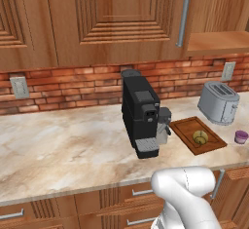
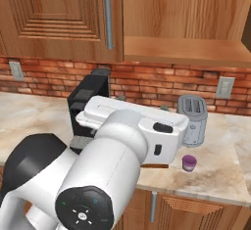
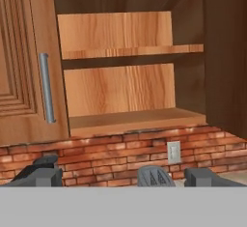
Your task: Pick the bread, place it on the cutting board, pick the jam, place it on the counter, and close the cabinet.
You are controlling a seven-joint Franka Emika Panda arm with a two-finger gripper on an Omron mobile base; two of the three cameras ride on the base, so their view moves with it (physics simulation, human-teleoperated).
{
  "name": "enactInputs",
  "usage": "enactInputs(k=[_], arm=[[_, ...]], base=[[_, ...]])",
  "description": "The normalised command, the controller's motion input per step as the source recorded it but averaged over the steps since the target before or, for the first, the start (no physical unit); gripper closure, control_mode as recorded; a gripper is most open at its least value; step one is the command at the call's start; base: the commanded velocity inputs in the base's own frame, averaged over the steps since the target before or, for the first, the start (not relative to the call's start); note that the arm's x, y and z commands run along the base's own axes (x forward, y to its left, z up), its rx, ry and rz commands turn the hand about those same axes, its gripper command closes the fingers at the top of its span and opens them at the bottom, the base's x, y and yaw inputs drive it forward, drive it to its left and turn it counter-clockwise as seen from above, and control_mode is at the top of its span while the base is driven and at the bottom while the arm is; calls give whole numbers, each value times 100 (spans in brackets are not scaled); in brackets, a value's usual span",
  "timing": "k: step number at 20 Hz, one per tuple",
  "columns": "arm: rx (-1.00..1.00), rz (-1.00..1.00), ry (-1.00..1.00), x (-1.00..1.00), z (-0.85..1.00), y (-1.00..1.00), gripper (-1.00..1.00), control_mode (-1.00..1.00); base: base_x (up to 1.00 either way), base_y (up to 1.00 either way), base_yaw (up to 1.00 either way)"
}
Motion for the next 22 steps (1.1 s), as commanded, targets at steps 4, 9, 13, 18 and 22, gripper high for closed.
enactInputs(k=[4, 9, 13, 18, 22], arm=[[0, -6, 0, -24, 11, -3, -100, -100], [0, -7, 0, -36, 11, -12, -100, -100], [0, -8, 0, -37, 11, -16, -100, -100], [0, -7, 0, -37, 8, -10, -100, -100], [0, -4, 0, -48, 1, -12, -100, -100]], base=[[0, 0, 0], [0, 0, 0], [0, 0, 0], [0, 0, 0], [0, 0, 0]])
